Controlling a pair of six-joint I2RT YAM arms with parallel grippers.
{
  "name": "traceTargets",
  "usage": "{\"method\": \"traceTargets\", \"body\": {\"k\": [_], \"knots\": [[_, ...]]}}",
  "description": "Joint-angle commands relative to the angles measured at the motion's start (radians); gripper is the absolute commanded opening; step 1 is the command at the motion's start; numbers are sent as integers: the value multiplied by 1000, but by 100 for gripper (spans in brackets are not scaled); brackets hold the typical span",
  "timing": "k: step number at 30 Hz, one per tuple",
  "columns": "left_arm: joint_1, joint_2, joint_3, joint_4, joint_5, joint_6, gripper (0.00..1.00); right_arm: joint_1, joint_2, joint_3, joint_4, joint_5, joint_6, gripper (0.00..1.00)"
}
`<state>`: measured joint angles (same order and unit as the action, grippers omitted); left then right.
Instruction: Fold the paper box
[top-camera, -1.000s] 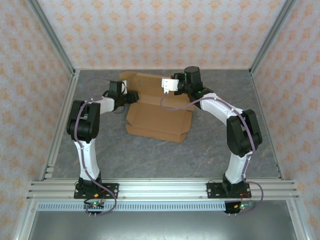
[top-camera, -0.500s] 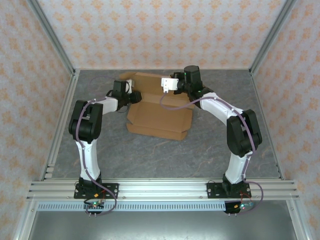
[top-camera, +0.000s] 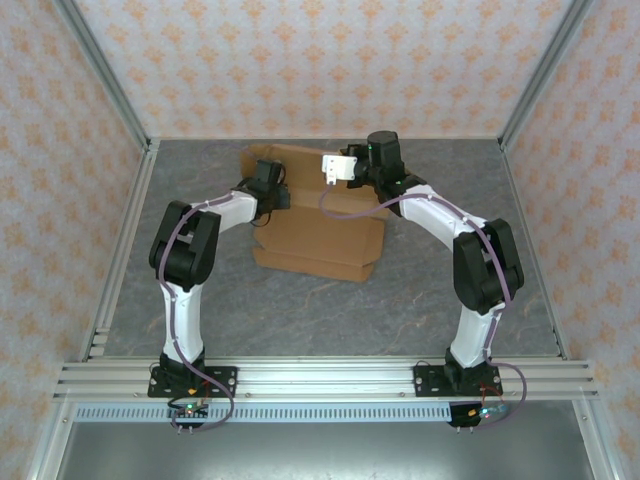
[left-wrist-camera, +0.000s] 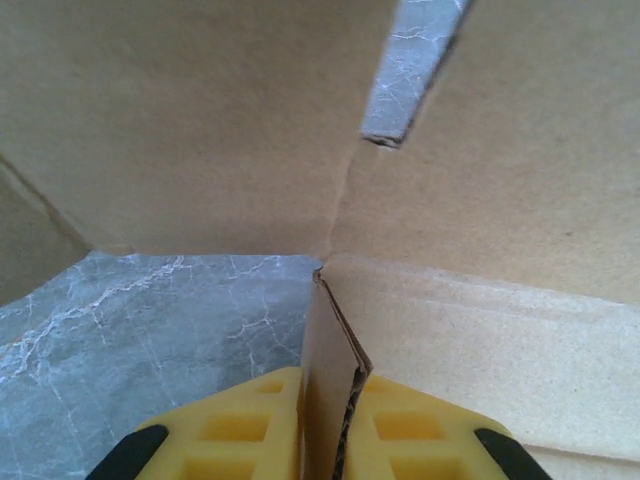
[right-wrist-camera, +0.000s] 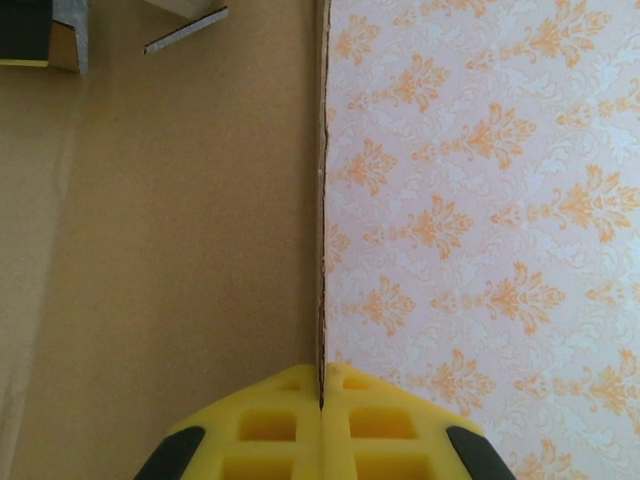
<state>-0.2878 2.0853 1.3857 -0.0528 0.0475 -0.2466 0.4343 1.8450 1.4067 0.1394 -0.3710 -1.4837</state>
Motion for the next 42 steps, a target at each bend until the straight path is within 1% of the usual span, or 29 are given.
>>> {"method": "traceTargets", "body": {"k": [1, 4, 7, 11, 14, 16, 17, 19, 23, 26, 29, 33, 38, 42], "knots": [[-34, 25, 67, -42, -77, -16, 16, 16, 23, 23, 20, -17, 22, 0], [-39, 26, 69, -36, -69, -19, 18, 18, 22, 17, 21, -1, 4, 0], [-39, 2, 51, -31, -58, -13, 22, 13, 16, 19, 13, 8, -7, 0], [-32, -69, -30, 5, -44, -8, 34, 3, 16, 32, -3, 10, -26, 0], [-13, -134, -96, 23, 3, -5, 44, -4, 14, 32, -7, 8, -49, 0], [1, -169, -143, 31, 32, -9, 47, -7, 14, 29, -15, 8, -82, 0], [9, -221, -168, 37, 47, -11, 49, -7, 13, 23, -14, 2, -93, 0], [24, -276, -217, 48, 81, -17, 50, -8, 8, 4, 8, -12, -103, 0], [66, -394, -313, 65, 153, -30, 50, -5, 4, -42, 37, -26, -172, 0], [117, -487, -380, 73, 159, -29, 52, -1, -1, -89, 85, -30, -208, 0], [184, -551, -423, 87, 158, -23, 55, 1, 0, -136, 143, -28, -234, 0], [244, -571, -426, 95, 190, 22, 58, 4, -4, -188, 218, -32, -250, 0], [267, -532, -410, 121, 217, 138, 65, 9, -1, -225, 267, -29, -276, 0], [309, -447, -321, 91, 316, 212, 67, 9, -9, -234, 277, -28, -287, 0]]}}
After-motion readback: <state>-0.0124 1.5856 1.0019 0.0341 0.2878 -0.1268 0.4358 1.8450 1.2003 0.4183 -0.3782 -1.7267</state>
